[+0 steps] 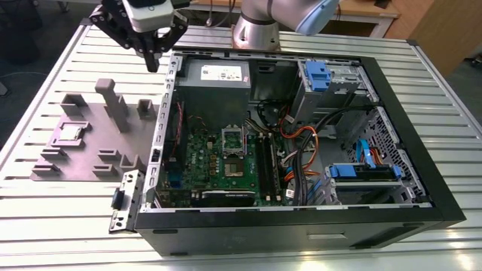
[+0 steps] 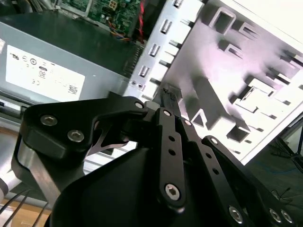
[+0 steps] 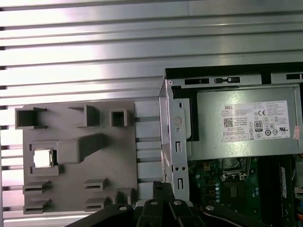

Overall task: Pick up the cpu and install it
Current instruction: 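Reach for the cpu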

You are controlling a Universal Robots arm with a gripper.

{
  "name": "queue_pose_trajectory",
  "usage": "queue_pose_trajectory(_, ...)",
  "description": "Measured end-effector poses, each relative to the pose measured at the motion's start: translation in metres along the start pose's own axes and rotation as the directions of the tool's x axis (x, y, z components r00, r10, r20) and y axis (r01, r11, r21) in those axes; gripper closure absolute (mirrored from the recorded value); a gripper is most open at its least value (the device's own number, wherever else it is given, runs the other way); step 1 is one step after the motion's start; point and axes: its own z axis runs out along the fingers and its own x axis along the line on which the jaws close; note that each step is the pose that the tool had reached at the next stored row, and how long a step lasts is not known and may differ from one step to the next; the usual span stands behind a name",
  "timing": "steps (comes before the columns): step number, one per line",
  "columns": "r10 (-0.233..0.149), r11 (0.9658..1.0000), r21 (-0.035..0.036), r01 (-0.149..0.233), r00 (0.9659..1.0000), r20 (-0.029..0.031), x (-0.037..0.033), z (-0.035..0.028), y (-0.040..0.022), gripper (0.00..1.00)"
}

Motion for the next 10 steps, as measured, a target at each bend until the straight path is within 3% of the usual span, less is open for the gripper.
queue_pose_trajectory(2,0.000,1.0000,-0.0001,0.000,1.0000,0.0001,0.0053,0.0002,-0.0004,0.89)
queue_pose_trajectory(10,0.000,1.0000,0.0000,0.000,1.0000,0.0000,0.0055,0.0001,-0.0004,0.89)
